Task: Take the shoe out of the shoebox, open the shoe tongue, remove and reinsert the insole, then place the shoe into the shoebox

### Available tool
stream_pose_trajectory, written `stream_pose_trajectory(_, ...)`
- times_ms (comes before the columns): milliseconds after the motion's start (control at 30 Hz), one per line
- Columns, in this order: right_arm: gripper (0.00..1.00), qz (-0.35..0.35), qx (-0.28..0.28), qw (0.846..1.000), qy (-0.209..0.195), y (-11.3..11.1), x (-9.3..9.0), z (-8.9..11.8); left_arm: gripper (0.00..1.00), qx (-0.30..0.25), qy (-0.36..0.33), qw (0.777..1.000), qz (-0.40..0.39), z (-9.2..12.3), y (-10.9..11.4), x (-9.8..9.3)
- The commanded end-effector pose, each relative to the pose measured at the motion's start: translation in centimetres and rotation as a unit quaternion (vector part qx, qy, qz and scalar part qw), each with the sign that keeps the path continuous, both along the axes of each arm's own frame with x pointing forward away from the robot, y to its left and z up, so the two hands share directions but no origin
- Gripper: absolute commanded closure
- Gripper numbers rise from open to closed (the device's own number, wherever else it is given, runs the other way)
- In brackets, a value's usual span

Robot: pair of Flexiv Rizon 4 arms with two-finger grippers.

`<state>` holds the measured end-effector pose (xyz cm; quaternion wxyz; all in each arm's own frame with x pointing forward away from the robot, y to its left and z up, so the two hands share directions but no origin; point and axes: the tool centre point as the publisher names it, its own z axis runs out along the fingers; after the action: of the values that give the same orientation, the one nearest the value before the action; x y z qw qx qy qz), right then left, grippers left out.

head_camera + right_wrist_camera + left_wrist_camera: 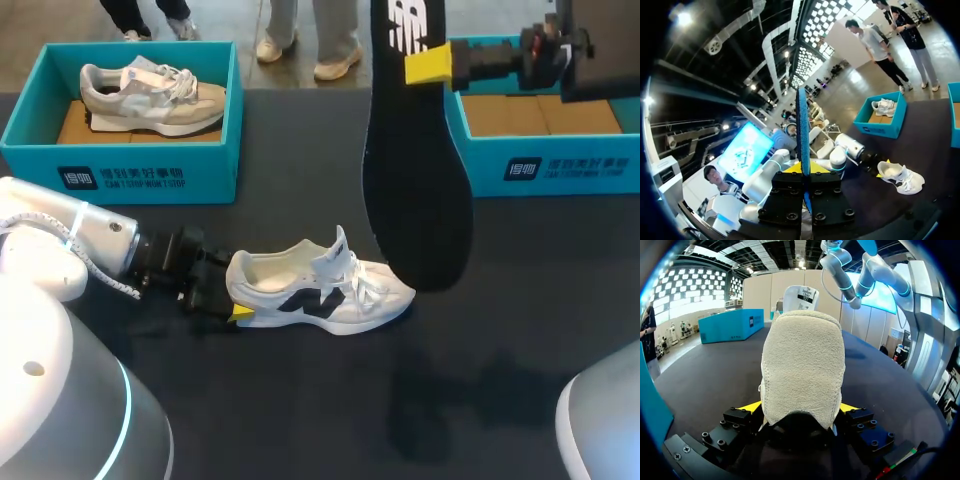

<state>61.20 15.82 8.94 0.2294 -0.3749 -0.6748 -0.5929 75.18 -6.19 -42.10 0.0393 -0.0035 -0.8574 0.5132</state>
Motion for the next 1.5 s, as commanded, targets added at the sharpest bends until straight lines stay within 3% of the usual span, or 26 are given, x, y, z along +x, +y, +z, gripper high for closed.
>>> stream_pose_trajectory(33,1.00,0.001,0.000,1.000,0.001,0.2,0.2,0.1,1.00,0.002,0.000,1.000,0.000,-0.1,0.0,0.0)
stream_pose_trajectory(1033,1.00,0.001,0.000,1.000,0.001,0.2,0.2,0.1,0.99,0.009,-0.005,1.000,-0.002,0.0,-0.3,0.0)
stream_pose_trajectory(1067,1.00,0.001,0.000,1.000,0.001,0.2,0.2,0.1,0.85,0.013,-0.008,1.000,-0.005,0.1,-0.3,0.0)
stream_pose_trajectory(1100,1.00,0.001,0.000,1.000,0.001,0.2,0.2,0.1,0.62,0.012,-0.006,1.000,-0.006,0.1,-0.4,-0.1)
stream_pose_trajectory(1133,1.00,0.001,0.000,1.000,0.001,0.2,0.2,0.1,0.01,0.011,-0.008,1.000,-0.010,0.2,-0.3,-0.1)
stream_pose_trajectory(1500,1.00,0.001,0.000,1.000,0.001,0.2,0.2,0.1,0.00,0.027,-0.028,0.999,-0.005,1.7,1.0,-0.4)
